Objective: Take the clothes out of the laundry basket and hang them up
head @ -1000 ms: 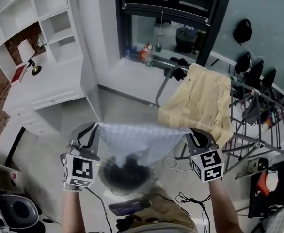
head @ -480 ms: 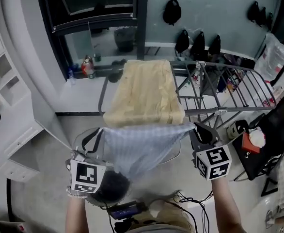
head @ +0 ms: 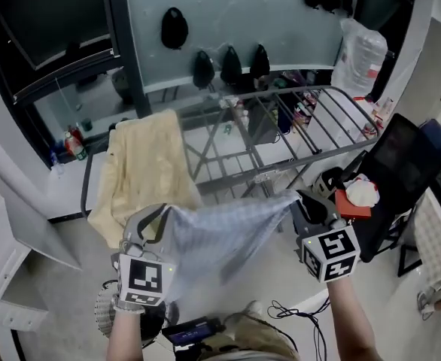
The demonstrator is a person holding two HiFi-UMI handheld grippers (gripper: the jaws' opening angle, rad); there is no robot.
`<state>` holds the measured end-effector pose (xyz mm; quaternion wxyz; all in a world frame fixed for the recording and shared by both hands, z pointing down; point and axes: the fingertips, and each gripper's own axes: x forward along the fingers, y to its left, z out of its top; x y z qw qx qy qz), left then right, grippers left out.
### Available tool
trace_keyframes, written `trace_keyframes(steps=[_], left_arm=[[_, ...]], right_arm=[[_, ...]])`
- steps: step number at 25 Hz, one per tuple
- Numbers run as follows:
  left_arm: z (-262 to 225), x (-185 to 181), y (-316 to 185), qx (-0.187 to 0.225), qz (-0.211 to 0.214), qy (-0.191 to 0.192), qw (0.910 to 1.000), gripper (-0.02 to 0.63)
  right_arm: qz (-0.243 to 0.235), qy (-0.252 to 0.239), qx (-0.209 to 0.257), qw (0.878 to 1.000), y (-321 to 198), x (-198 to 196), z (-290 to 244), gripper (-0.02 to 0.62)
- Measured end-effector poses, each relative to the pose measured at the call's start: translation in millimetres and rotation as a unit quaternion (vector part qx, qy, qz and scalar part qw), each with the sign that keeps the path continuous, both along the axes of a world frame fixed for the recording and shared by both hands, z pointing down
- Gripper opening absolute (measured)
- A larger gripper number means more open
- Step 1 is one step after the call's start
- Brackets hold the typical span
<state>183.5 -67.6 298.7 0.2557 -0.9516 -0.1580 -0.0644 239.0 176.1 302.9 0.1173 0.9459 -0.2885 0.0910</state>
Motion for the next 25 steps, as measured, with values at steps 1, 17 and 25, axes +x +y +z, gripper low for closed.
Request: trace_keyframes(steps=[1, 17, 25], left_arm=[[-1.4, 11.0, 18.5, -0.004, 0.005, 0.001, 1.0000, 0.021], [2.7, 168.9, 249.0, -0.053, 0.102, -0.008, 0.9933, 0.021], [-29.1, 265.3, 283.2, -0.036, 0.107, 0.019, 0.9934, 0.021]], right_arm=[[0.004, 0.002, -0.001, 1.000, 17.8, 7.7, -1.4, 0.038], [0.086, 0.027, -0.015, 0.996, 225.1, 117.7, -5.9, 0.038], [0.119, 0.056, -0.036, 0.991, 275.9, 200.7, -32.5, 0.038]])
